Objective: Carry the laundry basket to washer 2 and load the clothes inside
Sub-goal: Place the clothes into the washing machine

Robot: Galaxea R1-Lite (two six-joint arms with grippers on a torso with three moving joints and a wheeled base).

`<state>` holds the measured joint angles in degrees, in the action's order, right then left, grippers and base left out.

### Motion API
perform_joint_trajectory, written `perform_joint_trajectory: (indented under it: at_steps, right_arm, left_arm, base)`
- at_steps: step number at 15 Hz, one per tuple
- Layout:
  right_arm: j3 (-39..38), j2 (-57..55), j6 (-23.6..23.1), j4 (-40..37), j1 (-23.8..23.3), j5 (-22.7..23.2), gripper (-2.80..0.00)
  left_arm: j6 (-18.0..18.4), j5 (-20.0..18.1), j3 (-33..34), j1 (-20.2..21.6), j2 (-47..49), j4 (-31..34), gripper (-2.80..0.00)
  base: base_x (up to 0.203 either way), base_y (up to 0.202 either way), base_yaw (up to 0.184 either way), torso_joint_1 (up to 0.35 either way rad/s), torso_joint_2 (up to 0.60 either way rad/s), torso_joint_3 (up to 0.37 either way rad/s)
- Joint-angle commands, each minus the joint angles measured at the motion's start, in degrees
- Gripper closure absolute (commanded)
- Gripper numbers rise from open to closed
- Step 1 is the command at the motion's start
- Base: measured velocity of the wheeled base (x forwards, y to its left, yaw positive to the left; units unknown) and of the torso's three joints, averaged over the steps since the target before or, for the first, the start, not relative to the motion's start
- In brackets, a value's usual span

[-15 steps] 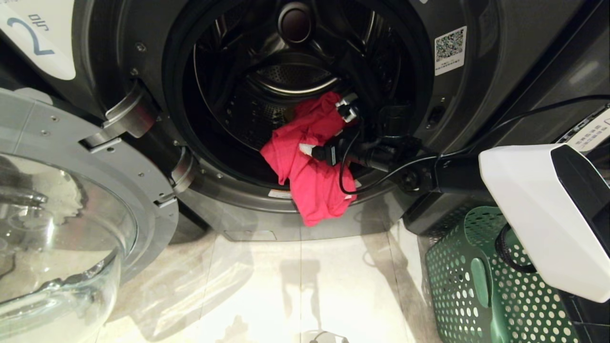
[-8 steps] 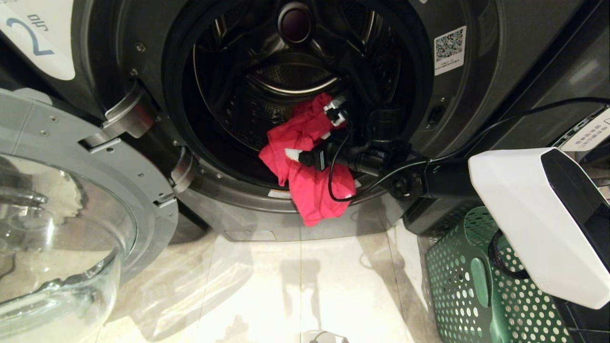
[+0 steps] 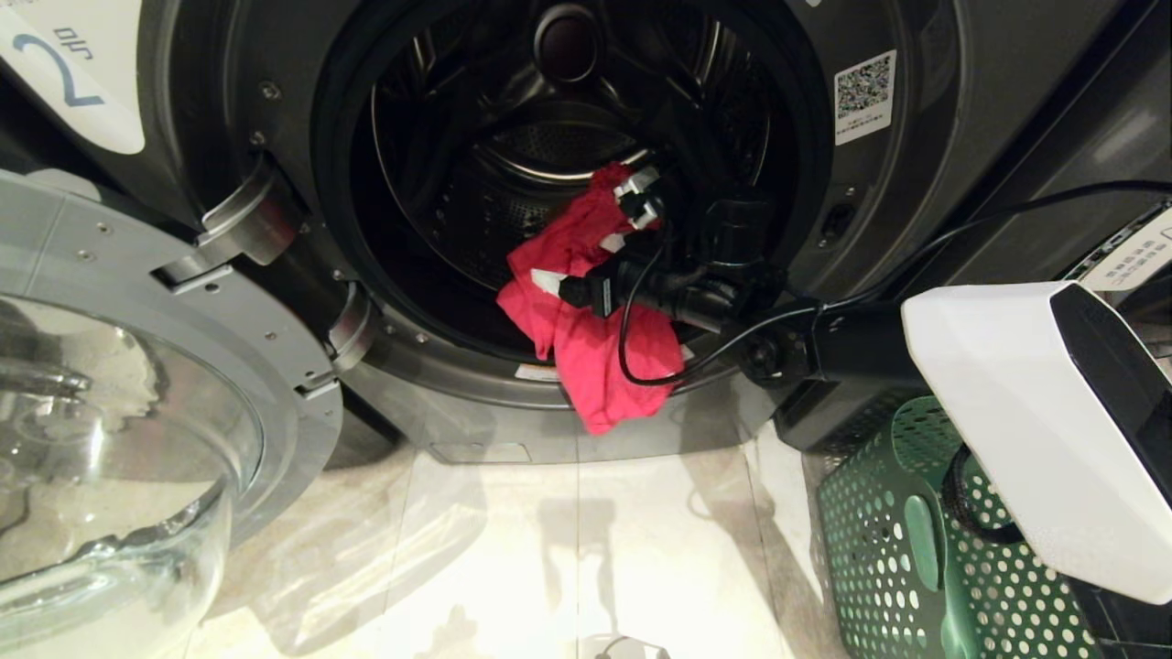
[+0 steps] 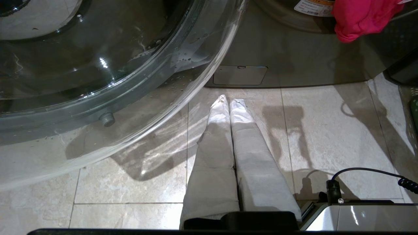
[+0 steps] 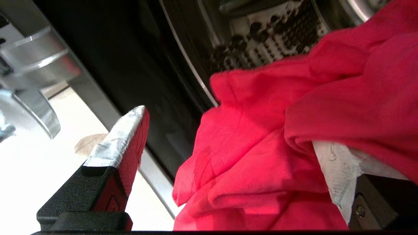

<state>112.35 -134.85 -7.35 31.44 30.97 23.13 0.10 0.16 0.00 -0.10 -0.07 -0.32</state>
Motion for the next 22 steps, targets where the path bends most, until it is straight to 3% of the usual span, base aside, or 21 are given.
perform_joint_trajectory:
  at_steps: [1,5,8,9,10,12,15,19,22]
  right_arm:
    - [-0.4,1.2,-0.3,0.2,0.8,-0.1,-2.8]
    - [-4.8,2.2,-5.1,1.9,3.3,0.1,-2.8]
    - [-10.9,2.7,-17.9,3.8,4.4,0.3,-2.8]
    - [-11.6,3.5,-19.0,4.0,4.4,-0.3,-2.8]
    - [-11.4,3.8,-19.6,3.9,4.9,-3.2,-2.8]
    - [-7.1,2.3,-19.9,3.2,6.1,-13.3,-2.8]
    - [0.4,-1.3,-20.7,0.0,6.7,-21.6,-2.8]
    - [0.2,-2.2,-23.0,-0.5,4.5,-24.0,-2.8]
    - [0.2,-1.2,-23.4,3.1,4.4,-26.8,-2.8]
  left_arm:
    - [0.0,0.0,0.0,0.0,0.0,0.0,0.0]
    - [0.0,0.0,0.0,0.0,0.0,0.0,0.0]
    - [0.0,0.0,0.0,0.0,0.0,0.0,0.0]
    - [0.0,0.0,0.0,0.0,0.0,0.0,0.0]
    - [0.0,0.1,0.0,0.0,0.0,0.0,0.0]
    - [0.0,0.0,0.0,0.0,0.0,0.0,0.0]
    - [0.0,0.0,0.0,0.0,0.0,0.0,0.0]
    - [0.0,0.0,0.0,0.0,0.0,0.0,0.0]
    - [0.0,0.0,0.0,0.0,0.0,0.0,0.0]
  base:
    - [0.0,0.0,0.0,0.0,0.0,0.0]
    - [0.0,0.0,0.0,0.0,0.0,0.0]
    - [0.0,0.0,0.0,0.0,0.0,0.0]
    - [0.0,0.0,0.0,0.0,0.0,0.0]
    - [0.0,0.0,0.0,0.0,0.0,0.0]
    - [0.0,0.0,0.0,0.0,0.0,0.0]
    - [0.0,0.0,0.0,0.0,0.0,0.0]
    - [0.0,0.0,0.0,0.0,0.0,0.0]
    - [0.0,0.0,0.0,0.0,0.0,0.0]
